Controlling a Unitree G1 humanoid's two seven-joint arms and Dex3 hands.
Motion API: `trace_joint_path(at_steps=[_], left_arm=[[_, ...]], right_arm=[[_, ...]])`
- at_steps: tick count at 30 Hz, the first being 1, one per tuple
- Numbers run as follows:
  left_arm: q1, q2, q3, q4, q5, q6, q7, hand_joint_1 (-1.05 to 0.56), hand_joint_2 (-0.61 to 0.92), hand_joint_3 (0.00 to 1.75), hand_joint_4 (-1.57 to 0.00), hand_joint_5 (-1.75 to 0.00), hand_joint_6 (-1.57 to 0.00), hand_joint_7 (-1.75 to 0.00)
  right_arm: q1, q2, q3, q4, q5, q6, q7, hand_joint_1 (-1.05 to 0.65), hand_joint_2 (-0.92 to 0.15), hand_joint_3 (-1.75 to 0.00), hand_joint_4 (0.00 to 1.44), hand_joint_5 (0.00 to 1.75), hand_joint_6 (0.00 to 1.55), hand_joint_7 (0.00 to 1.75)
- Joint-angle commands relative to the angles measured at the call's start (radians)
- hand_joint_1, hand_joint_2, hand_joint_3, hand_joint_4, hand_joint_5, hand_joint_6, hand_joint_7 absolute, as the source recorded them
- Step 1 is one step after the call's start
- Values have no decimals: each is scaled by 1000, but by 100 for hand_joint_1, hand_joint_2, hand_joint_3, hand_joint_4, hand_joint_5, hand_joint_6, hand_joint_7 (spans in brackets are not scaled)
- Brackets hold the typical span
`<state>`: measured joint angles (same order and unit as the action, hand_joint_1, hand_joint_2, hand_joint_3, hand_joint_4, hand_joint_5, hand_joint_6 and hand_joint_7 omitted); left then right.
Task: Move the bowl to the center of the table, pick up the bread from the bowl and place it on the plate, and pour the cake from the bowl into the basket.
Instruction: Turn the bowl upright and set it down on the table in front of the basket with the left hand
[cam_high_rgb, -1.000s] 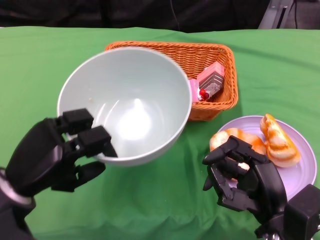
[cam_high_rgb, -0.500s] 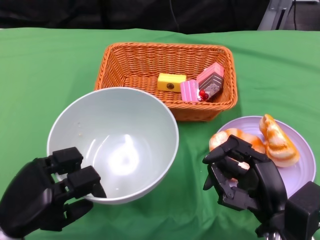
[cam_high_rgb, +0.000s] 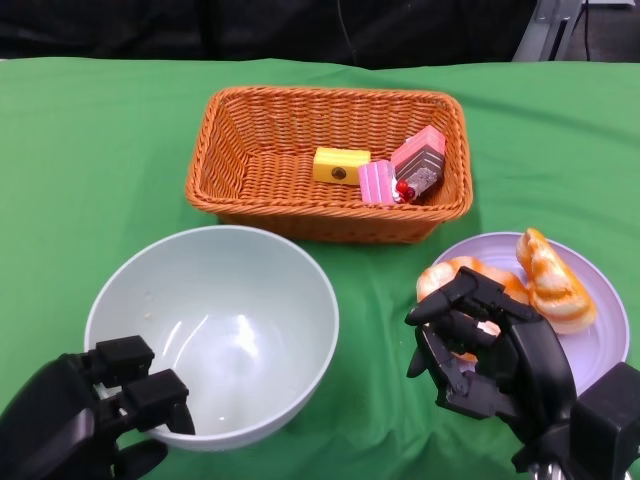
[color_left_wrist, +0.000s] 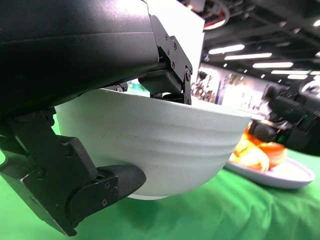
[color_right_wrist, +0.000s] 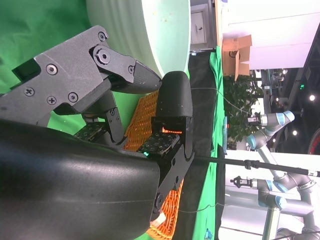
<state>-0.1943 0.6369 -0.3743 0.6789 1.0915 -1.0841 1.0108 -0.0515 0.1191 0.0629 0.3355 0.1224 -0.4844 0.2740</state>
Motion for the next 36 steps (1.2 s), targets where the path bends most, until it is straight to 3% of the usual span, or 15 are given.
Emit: trace_joint_path(at_steps=[1, 32, 36], left_arm=[[-28, 20, -9, 26, -36, 7, -27, -1, 41, 122, -81, -164, -80, -139], [-183, -95, -199, 327, -53, 159, 34, -2, 54, 102, -80, -165, -81, -135], [-204, -118, -227, 359, -56, 183, 15, 1, 65, 79, -78, -164, -80, -134]], right_arm=[[10, -5, -3, -9, 17, -4, 6, -15, -60, -89, 73, 153, 70, 123], [50, 14, -12, -42, 65, -52, 34, -19, -57, -92, 77, 156, 75, 124], [46, 10, -13, -37, 69, -53, 40, -18, -57, -94, 76, 156, 74, 125]])
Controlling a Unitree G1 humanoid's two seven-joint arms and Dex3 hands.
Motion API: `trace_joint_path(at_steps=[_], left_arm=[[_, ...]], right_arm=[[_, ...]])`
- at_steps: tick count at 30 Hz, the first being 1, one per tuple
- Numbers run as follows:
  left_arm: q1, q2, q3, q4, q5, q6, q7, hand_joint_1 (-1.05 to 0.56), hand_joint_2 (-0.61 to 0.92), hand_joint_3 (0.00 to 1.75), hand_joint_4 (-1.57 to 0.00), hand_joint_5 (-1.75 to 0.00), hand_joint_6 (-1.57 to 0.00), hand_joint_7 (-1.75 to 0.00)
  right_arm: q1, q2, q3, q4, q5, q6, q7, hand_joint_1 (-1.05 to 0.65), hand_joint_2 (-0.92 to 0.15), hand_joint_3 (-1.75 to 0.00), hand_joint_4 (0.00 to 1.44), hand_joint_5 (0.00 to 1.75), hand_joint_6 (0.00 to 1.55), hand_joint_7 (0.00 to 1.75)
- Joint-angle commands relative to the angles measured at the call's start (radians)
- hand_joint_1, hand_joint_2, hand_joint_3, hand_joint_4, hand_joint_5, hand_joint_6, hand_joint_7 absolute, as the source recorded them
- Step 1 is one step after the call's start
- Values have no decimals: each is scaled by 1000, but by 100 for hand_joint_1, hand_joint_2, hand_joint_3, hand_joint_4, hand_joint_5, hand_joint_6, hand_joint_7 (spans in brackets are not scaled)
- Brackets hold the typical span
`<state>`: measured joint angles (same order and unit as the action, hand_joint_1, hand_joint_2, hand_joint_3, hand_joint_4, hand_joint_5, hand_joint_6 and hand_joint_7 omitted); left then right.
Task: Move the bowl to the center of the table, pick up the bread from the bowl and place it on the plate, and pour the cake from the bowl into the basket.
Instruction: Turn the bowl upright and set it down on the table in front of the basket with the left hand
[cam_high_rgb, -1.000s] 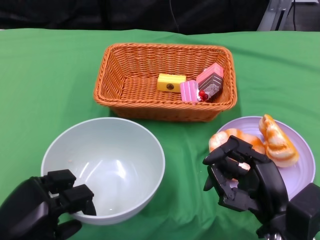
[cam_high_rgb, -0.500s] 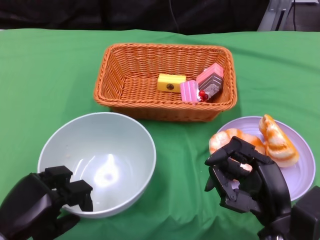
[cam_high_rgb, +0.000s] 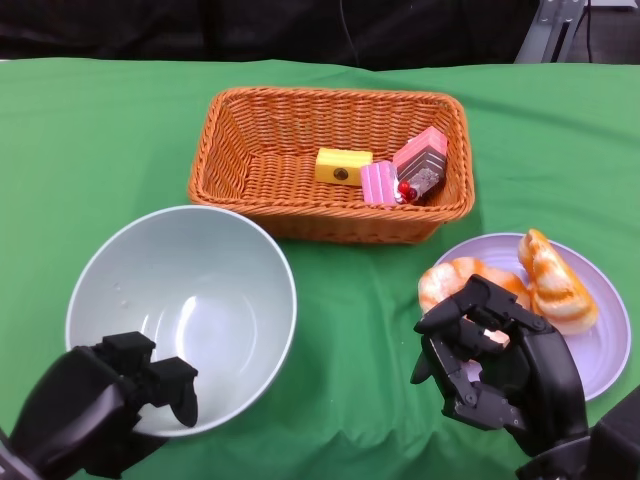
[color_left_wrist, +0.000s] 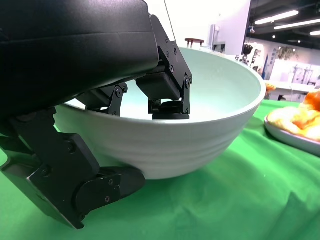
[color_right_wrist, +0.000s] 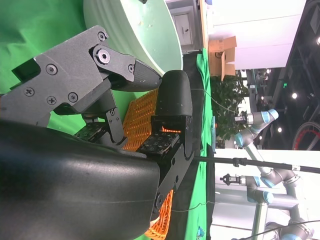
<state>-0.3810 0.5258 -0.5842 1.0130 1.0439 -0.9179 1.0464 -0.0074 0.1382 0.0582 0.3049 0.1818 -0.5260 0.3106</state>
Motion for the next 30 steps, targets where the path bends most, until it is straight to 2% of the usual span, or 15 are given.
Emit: trace_joint_path(at_steps=[1, 3, 5, 8, 9, 12, 21, 25, 27, 28, 30], left_arm=[[-22, -12, -22, 32, -10, 21, -28, 1, 69, 71, -79, -160, -81, -131], [-31, -20, -32, 46, -14, 25, -41, 0, 76, 57, -79, -156, -82, -124], [-40, -25, -41, 58, -21, 26, -59, -2, 80, 52, -80, -153, -83, -119], [-47, -27, -50, 67, -43, 21, -88, -5, 87, 38, -84, -137, -91, -96], [-48, -30, -49, 71, -55, 21, -107, -5, 88, 37, -84, -137, -91, -94], [-47, -36, -50, 71, -75, 25, -127, -6, 92, 26, -87, -125, -99, -73], [-47, -37, -62, 50, -82, 30, -127, -6, 92, 20, -90, -111, -105, -54], [-40, -30, -56, 31, -103, 23, -171, -15, 91, 5, -96, -77, -108, -19], [-37, -27, -55, 21, -114, 19, -192, -18, 90, 1, -99, -59, -105, -7], [-34, -23, -53, 14, -125, 9, -219, -18, 90, 1, -100, -56, -105, -5], [-29, -16, -50, 0, -143, -2, -261, -33, 88, 0, -92, -23, -89, -1]], right_arm=[[2, -10, -8, -6, 8, -12, 3, -18, -57, -96, 76, 156, 74, 125], [1, -9, -8, -6, 7, -14, 2, -19, -55, -98, 76, 156, 74, 126], [0, -5, -9, 1, 4, -24, -2, -18, -54, -99, 77, 156, 74, 126], [-2, 2, -11, 10, 5, -37, -5, -16, -55, -97, 79, 154, 75, 124], [1, 0, -9, 2, 4, -25, -7, -16, -55, -96, 79, 154, 75, 124], [2, -3, -7, 1, 2, -20, -8, -18, -60, -87, 78, 155, 75, 124], [-3, -9, -9, 15, -3, -26, -10, -18, -61, -85, 77, 156, 74, 124], [-3, -9, -9, 15, -1, -23, -9, -19, -60, -86, 77, 155, 74, 124], [-3, -10, -9, 14, -2, -22, -10, -19, -60, -86, 77, 155, 74, 124], [-1, -8, -8, 11, -3, -18, -14, -19, -60, -86, 77, 155, 74, 124], [2, -5, -8, 7, -5, -13, -21, -17, -60, -86, 77, 155, 75, 123]])
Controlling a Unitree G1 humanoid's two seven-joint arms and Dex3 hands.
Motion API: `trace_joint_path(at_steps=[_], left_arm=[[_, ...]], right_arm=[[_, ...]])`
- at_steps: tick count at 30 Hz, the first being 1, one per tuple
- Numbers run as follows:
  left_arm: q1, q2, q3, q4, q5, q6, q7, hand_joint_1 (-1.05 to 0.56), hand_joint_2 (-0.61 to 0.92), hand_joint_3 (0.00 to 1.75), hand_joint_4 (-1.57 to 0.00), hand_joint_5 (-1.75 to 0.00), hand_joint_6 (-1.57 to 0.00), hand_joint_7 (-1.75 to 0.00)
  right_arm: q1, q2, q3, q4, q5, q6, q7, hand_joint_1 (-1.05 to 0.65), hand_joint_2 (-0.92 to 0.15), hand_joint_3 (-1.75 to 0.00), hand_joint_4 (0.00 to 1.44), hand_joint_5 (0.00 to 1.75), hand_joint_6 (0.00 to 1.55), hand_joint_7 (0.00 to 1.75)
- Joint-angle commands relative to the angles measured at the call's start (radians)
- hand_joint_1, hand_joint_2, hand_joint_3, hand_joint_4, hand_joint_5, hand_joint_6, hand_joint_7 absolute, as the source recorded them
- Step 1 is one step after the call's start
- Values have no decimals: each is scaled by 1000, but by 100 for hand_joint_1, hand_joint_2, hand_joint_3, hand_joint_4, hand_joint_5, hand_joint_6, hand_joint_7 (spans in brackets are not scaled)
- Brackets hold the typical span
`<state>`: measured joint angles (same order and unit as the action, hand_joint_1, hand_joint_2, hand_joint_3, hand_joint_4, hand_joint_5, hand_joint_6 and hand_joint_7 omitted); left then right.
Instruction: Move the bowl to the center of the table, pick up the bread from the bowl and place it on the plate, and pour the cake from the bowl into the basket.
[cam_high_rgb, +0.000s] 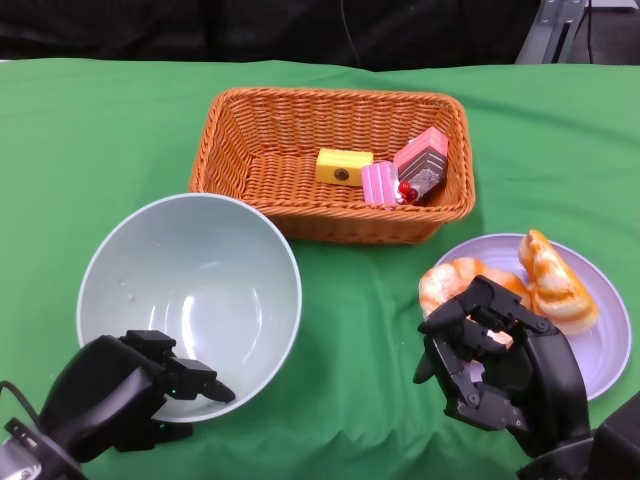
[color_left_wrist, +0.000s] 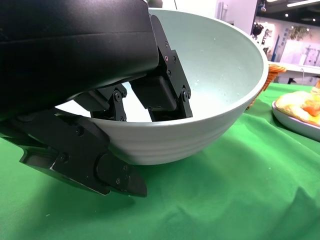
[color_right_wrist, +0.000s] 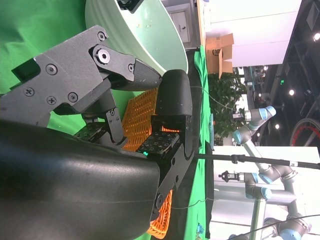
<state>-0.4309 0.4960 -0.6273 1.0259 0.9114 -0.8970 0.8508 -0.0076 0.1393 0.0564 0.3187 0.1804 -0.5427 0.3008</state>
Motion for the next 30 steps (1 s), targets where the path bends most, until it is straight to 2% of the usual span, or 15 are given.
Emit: trace_joint_path(at_steps=[1, 2, 3, 6, 7, 9, 20, 22, 23, 26, 28, 30], left_arm=[[25, 18, -4, -24, -21, -30, -85, -39, 88, 0, -89, -16, -84, -1], [30, 22, 0, -38, -30, -35, -104, -48, 89, 1, -84, -10, -79, 0], [35, 26, 4, -51, -38, -38, -122, -65, 91, 5, -76, -5, -69, 0], [51, 36, 21, -86, -63, -40, -173, -78, 92, 9, -69, -1, -62, 0], [59, 40, 31, -103, -80, -39, -202, -90, 92, 18, -56, 0, -53, 0], [76, 48, 50, -136, -106, -32, -250, -99, 92, 24, -43, 0, -45, 0], [122, 56, 118, -197, -140, -41, -322, -102, 92, 26, -38, 0, -42, 0], [145, 66, 154, -203, -193, -103, -323, -104, 92, 42, -16, 0, -25, 0], [152, 67, 166, -205, -207, -120, -328, -105, 92, 45, -13, 0, -22, 0], [176, 56, 208, -202, -356, -188, -440, -105, 92, 49, -5, 0, -16, 0], [189, 45, 227, -201, -464, -225, -530, -105, 92, 49, -5, 0, -14, 0], [215, 28, 235, -231, -662, -252, -657, -105, 92, 43, -9, -3, -16, -1]], right_arm=[[1, -6, -6, -3, -4, -1, -12, -16, -60, -87, 77, 155, 75, 123], [-2, -8, -6, 3, -5, -6, -10, -15, -59, -89, 77, 155, 75, 122], [-4, -9, -6, 6, -6, -8, -9, -15, -59, -91, 77, 155, 75, 122], [-7, -10, -7, 10, -5, -9, -8, -15, -57, -92, 77, 156, 74, 122], [-9, -10, -7, 13, -2, -11, -5, -15, -57, -95, 77, 156, 74, 124], [-12, -10, -8, 20, 0, -19, -2, -15, -56, -96, 77, 157, 74, 125], [-15, -11, -8, 28, 0, -23, 0, -15, -55, -98, 77, 158, 73, 126], [-18, -13, -6, 35, 10, -21, 15, -17, -54, -101, 76, 161, 73, 132], [-19, -13, -6, 38, 13, -21, 20, -17, -53, -102, 76, 162, 73, 133], [-23, -12, -9, 45, 11, -25, 24, -17, -52, -103, 76, 163, 73, 135], [-24, -11, -10, 46, 8, -26, 22, -19, -52, -103, 77, 162, 73, 136], [-27, -10, -11, 50, 7, -29, 22, -19, -51, -103, 78, 162, 73, 136]])
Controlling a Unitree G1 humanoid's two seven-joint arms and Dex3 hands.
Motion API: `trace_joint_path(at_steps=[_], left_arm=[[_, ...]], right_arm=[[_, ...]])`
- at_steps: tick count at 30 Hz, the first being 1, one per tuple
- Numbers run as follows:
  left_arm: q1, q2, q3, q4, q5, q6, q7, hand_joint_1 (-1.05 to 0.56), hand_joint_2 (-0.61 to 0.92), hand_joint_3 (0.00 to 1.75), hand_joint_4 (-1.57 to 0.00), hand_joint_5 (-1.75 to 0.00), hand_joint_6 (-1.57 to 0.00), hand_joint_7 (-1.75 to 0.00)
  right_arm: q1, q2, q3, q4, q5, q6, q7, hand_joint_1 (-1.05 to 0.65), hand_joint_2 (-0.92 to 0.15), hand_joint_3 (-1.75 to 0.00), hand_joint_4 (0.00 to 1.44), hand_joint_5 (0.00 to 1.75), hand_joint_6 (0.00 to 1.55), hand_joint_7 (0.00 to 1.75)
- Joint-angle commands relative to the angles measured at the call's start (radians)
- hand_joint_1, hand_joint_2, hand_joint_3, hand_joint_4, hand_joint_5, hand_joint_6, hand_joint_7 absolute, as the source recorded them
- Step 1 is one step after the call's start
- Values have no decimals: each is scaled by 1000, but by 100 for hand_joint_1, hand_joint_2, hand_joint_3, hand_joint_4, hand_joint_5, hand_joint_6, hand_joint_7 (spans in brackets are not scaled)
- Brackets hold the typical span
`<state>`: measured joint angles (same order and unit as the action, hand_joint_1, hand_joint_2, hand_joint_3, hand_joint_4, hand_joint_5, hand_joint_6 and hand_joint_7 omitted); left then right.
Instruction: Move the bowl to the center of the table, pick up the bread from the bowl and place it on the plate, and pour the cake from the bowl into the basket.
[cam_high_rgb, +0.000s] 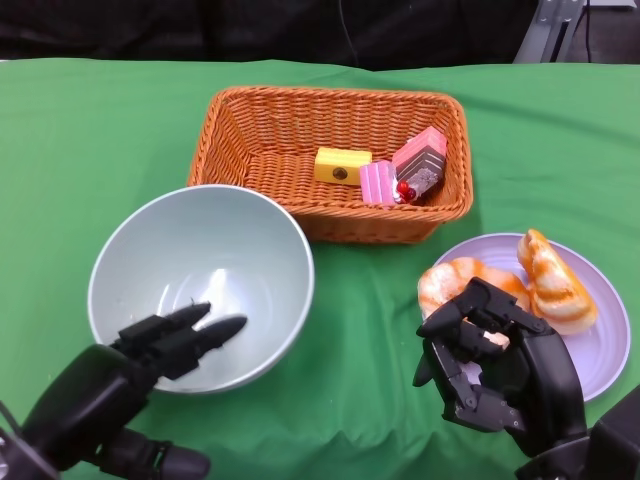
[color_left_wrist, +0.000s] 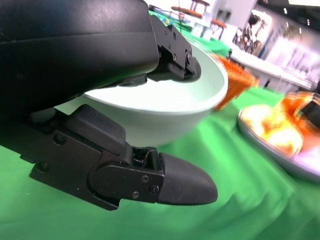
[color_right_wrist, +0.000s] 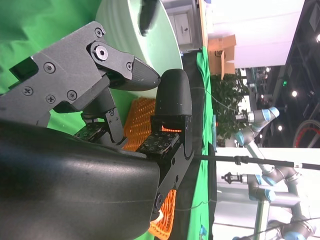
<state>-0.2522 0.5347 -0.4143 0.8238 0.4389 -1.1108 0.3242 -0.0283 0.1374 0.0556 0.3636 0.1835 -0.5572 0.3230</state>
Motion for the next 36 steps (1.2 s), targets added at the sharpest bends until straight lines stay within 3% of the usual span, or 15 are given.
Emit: trace_joint_path(at_steps=[1, 7, 11, 13, 16, 17, 18, 20, 21, 25, 34, 35, 36], left_arm=[[53, -14, 26, -64, -281, -29, -190, -105, 92, 41, -11, -4, -16, -1], [104, -35, 87, -165, -471, 37, -411, -105, 92, 39, -17, -6, -18, -2], [176, -113, 124, -366, -747, 118, -544, -73, 92, 11, -48, -16, -40, -5], [192, -139, 151, -402, -784, 147, -593, -61, 92, 6, -57, -18, -48, -6], [206, -166, 193, -427, -797, 179, -649, -58, 92, 5, -59, -18, -50, -6], [204, -206, 205, -439, -820, 192, -652, -50, 92, 6, -65, -22, -55, -8], [204, -239, 216, -449, -837, 203, -656, -33, 92, 9, -68, -44, -66, -13], [198, -296, 245, -455, -833, 210, -649, -13, 92, 15, -65, -82, -80, -20], [197, -310, 260, -456, -825, 213, -654, -9, 92, 16, -65, -89, -83, -22], [201, -343, 301, -463, -808, 228, -685, -5, 92, 18, -64, -98, -85, -24], [204, -386, 359, -472, -790, 252, -738, -5, 92, 18, -63, -100, -85, -25], [216, -403, 348, -506, -793, 305, -725, -5, 92, 18, -63, -100, -85, -26], [225, -415, 338, -540, -802, 359, -719, -2, 90, 38, -69, -132, -88, -73]], right_arm=[[-7, -9, -10, 6, 6, -12, 1, -19, -51, -103, 77, 162, 73, 135], [-7, -10, -11, 7, 9, -8, 5, -19, -51, -103, 77, 163, 73, 135], [-13, -16, -15, 17, 9, -4, 9, -17, -52, -103, 76, 161, 72, 133], [-14, -19, -15, 19, 10, -1, 13, -16, -53, -103, 76, 161, 72, 133], [-15, -20, -15, 20, 10, -1, 15, -15, -53, -103, 76, 160, 72, 133], [-17, -27, -13, 13, 13, 8, 25, -15, -53, -102, 76, 160, 71, 132], [-18, -32, -11, 7, 14, 15, 33, -14, -53, -101, 76, 159, 71, 131], [-23, -43, -7, -2, 23, 29, 53, -13, -54, -99, 76, 157, 71, 129], [-23, -44, -8, -4, 25, 33, 57, -13, -54, -99, 76, 157, 71, 129], [-23, -44, -12, -8, 26, 38, 65, -13, -54, -98, 76, 156, 72, 128], [-23, -43, -12, -9, 27, 40, 66, -13, -54, -98, 76, 156, 72, 127], [-53, -62, 1, -2, 24, 29, 106, -13, -54, -98, 76, 156, 72, 127], [-78, -78, 12, -2, 23, 28, 139, -14, -57, -90, 75, 153, 72, 123]])
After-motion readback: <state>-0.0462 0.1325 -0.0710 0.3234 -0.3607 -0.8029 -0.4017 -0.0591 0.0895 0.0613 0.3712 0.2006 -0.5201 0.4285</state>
